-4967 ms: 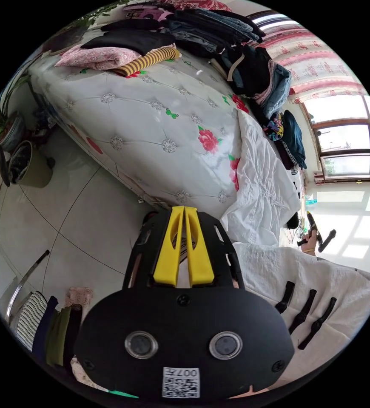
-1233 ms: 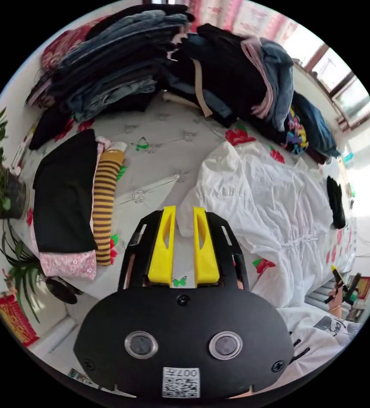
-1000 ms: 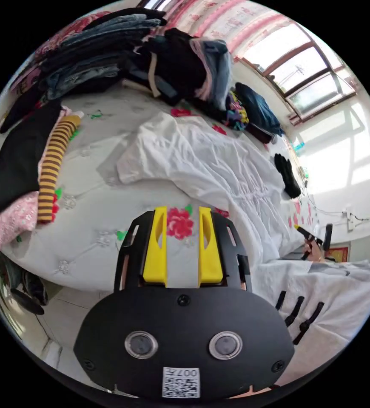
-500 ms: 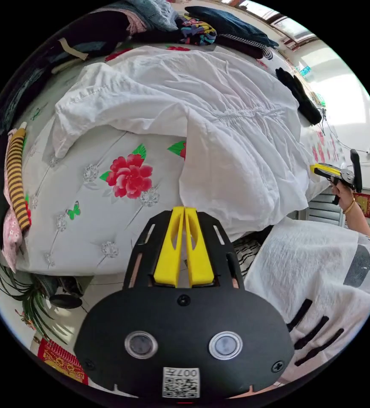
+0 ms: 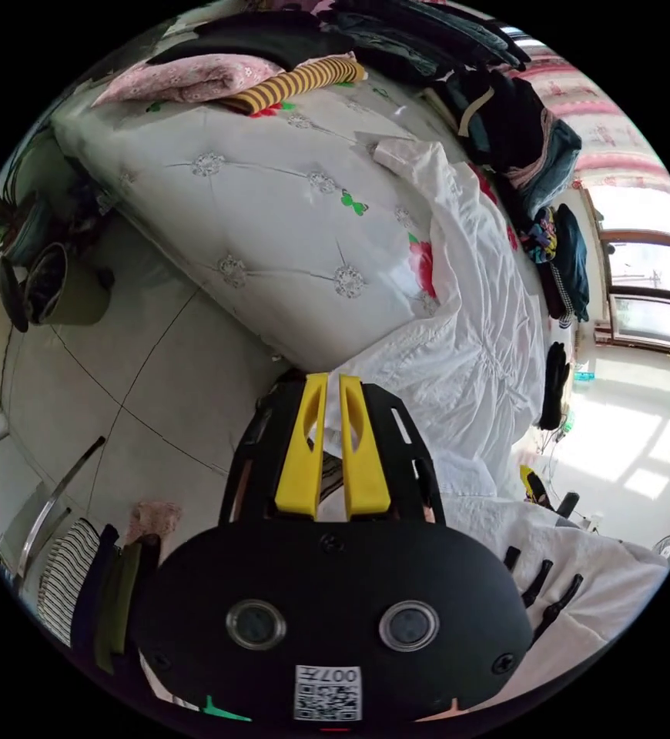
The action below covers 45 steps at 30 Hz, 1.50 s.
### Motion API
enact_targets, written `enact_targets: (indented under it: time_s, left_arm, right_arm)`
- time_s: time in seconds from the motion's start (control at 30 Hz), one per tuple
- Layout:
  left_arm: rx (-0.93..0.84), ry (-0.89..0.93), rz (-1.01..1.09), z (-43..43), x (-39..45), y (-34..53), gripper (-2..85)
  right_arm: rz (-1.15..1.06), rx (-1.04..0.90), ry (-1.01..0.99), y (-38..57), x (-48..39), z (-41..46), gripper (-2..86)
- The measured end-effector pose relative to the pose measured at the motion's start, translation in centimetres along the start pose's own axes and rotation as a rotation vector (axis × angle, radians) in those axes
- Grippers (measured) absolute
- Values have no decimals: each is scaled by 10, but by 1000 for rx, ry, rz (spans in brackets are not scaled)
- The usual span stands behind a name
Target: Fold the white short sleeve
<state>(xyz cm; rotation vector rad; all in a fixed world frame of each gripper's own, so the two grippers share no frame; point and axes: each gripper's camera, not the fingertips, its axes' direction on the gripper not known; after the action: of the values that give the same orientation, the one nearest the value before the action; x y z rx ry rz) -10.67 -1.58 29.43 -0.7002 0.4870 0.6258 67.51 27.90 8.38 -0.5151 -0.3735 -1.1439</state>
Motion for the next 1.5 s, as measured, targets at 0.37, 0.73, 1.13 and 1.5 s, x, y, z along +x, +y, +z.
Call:
enact_targets:
  time_s: [0.37, 0.73, 1.13, 1.5]
  left_arm:
    - [-20, 33, 110, -24, 20, -43, -9]
    - [-19, 103, 191, -47, 26, -84, -10]
    - [-7, 131, 169, -71, 13, -142, -8]
    - [44, 263, -35, -89, -27, -216, 45]
  right_arm:
    - [813, 445, -689, -54, 156, 18, 73]
    - [-287, 343, 183, -145, -32, -74, 18]
    - [759, 522, -361, -52, 168, -5, 75]
    - [509, 667, -347, -102, 112, -10, 1]
